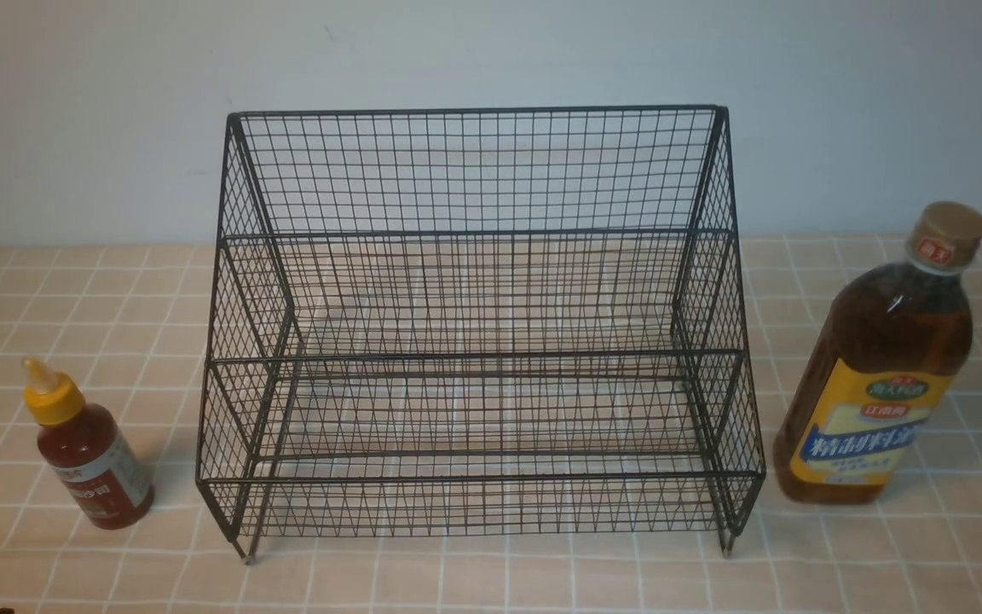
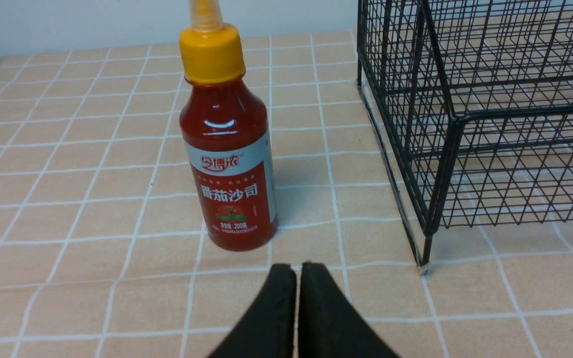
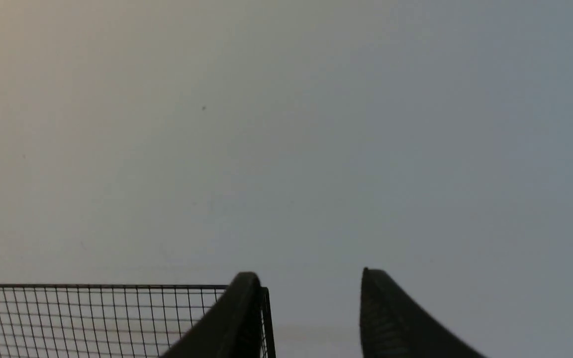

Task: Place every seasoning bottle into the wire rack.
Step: Use the right arm to grab the condiment bottle closest to it, then use the right arm to put the condiment bottle back on the shelf, then use the left arm to grab the condiment bottle closest to it

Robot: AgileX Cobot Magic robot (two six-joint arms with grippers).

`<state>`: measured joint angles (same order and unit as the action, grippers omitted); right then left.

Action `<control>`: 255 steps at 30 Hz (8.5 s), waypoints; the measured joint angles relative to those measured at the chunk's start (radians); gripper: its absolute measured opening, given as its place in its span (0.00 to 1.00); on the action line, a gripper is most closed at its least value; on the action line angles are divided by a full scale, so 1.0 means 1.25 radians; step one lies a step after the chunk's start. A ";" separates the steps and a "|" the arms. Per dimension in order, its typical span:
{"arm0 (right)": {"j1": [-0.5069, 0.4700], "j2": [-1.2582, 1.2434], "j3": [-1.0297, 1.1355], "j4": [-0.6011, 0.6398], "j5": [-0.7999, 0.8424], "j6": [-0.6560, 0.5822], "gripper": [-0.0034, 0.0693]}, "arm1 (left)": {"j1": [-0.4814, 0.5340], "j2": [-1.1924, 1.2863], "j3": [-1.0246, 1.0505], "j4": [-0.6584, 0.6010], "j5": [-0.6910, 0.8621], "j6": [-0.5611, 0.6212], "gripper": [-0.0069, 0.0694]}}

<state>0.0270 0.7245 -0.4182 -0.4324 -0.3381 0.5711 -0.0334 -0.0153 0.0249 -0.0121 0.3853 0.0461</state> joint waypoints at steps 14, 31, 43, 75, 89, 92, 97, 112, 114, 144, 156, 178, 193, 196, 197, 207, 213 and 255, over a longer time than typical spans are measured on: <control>0.000 0.341 -0.093 -0.062 -0.066 0.016 0.73 | 0.000 0.000 0.000 0.000 0.000 0.000 0.08; 0.001 0.325 -0.218 -0.221 0.202 0.112 0.49 | 0.000 0.000 0.000 0.000 0.000 0.000 0.08; -0.002 0.234 -0.484 -0.543 0.058 0.503 0.49 | 0.000 0.000 0.000 0.000 0.000 0.000 0.08; 0.370 0.556 -0.698 -0.689 0.311 0.724 0.49 | 0.000 0.000 0.000 0.000 0.000 0.000 0.08; 0.371 0.588 -0.672 -0.673 0.373 0.724 0.49 | 0.000 0.000 0.000 0.000 0.000 0.000 0.08; 0.371 0.588 -0.625 -0.672 0.371 0.724 0.49 | 0.000 0.000 0.000 0.000 0.000 0.000 0.08; 0.371 0.588 -0.566 -0.672 0.371 0.724 0.49 | 0.000 0.000 0.000 0.000 0.000 0.000 0.08; 0.379 0.549 -0.515 -0.675 0.323 0.724 0.64 | 0.000 0.000 0.000 0.000 0.000 0.000 0.08; 0.379 0.515 -0.515 -0.675 0.318 0.724 0.70 | 0.000 0.000 0.000 0.000 0.000 0.000 0.08; 0.379 0.254 -0.515 -0.100 0.956 -0.098 0.03 | 0.000 0.000 0.000 0.000 0.000 0.000 0.08; 0.379 0.179 -0.515 0.346 0.696 -0.336 0.03 | 0.000 0.000 0.000 0.000 0.000 0.000 0.08; 0.165 -0.072 -0.236 0.275 0.545 -0.359 0.03 | 0.000 0.000 0.000 0.000 0.000 0.000 0.08; -0.086 -0.577 0.355 0.276 0.551 -0.359 0.03 | 0.000 0.000 0.000 0.000 0.000 0.000 0.08; -0.086 -0.586 0.353 0.276 0.562 -0.359 0.03 | 0.000 0.000 0.000 0.000 0.000 0.000 0.08; -0.086 -0.587 0.353 0.276 0.562 -0.359 0.03 | 0.000 0.000 0.000 0.000 0.000 0.000 0.08; -0.086 -0.589 0.353 0.276 0.562 -0.359 0.03 | 0.000 0.000 0.000 0.000 0.000 0.000 0.08; -0.086 -0.589 0.353 0.276 0.562 -0.359 0.03 | 0.000 0.000 0.000 0.000 0.000 0.000 0.08; -0.086 -0.589 0.353 0.277 0.562 -0.362 0.03 | 0.000 0.227 -0.101 -0.085 -0.601 -0.020 0.08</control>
<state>-0.0800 -0.0113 0.0230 -0.0861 0.3649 0.1181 -0.0334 0.2679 -0.1011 -0.1189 -0.3661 0.0217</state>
